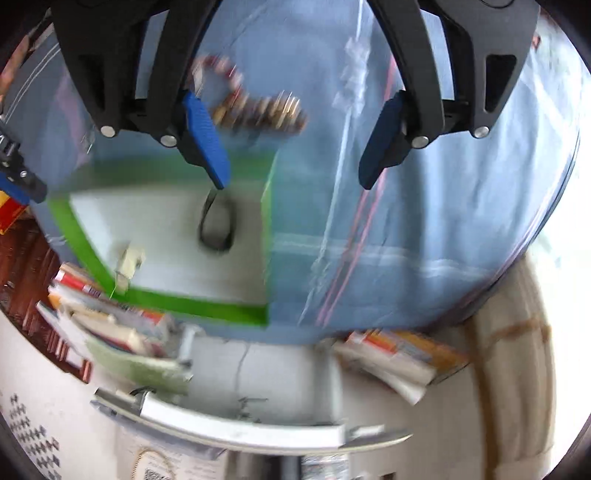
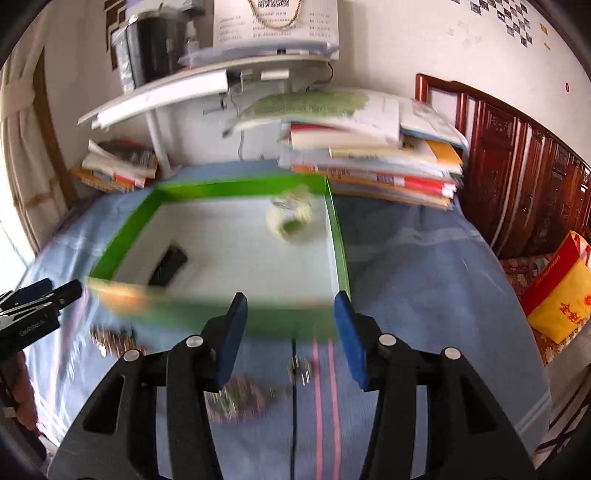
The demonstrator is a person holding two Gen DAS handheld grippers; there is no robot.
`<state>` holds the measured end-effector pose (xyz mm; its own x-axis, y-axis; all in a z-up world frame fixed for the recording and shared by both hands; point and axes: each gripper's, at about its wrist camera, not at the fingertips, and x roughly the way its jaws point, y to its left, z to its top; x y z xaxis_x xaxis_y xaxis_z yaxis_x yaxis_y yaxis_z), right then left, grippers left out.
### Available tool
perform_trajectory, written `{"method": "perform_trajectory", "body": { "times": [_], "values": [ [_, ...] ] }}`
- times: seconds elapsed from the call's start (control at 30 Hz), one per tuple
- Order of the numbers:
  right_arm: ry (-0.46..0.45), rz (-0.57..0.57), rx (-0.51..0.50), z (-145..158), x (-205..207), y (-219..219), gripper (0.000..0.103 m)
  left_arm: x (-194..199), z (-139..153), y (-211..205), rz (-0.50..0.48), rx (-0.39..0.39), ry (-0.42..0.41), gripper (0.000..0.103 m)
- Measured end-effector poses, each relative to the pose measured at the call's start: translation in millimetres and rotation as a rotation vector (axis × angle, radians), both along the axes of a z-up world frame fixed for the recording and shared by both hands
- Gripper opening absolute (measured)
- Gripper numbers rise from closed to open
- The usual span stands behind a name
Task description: Organize jewelry
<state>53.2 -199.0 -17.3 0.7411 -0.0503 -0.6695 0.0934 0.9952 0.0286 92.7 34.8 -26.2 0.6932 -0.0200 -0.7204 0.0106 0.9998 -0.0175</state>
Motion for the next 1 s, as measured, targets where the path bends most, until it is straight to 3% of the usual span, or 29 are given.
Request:
{"method": "perform_trajectory", "body": {
  "times": [0.1,0.2,0.5,0.57,0.63,0.83,1.0],
  "values": [
    [0.066,0.019,0.008,-24.3,-9.7,3.2,0.048,-23.6,-26.9,6.7,-0.007,-0.013,0.077,0.073],
    [0.126,0.054,0.009,-42.4,-8.7,13.7,0.042,-31.3,-41.9,4.0,-0.040,0.031,0.120,0.073],
    [0.187,0.163,0.002,-68.1,1.6,53.6,0.042,-40.1,-48.9,-1.1,-0.063,0.042,0.134,0.079],
    [0.187,0.185,-0.009,-70.9,1.5,59.1,0.034,-42.5,-49.3,-5.2,-0.067,0.052,0.132,0.079],
    [0.175,0.192,-0.039,-68.2,-0.2,65.7,0.007,-44.4,-50.2,-6.0,-0.078,0.050,0.136,0.079],
    [0.143,0.201,-0.028,-53.4,-8.3,69.5,0.006,-48.0,-51.3,-5.7,-0.092,0.046,0.142,0.081],
    [0.064,0.185,-0.008,-24.9,-21.9,63.1,0.006,-49.0,-53.8,-3.6,-0.088,0.046,0.153,0.081]
  ]
}}
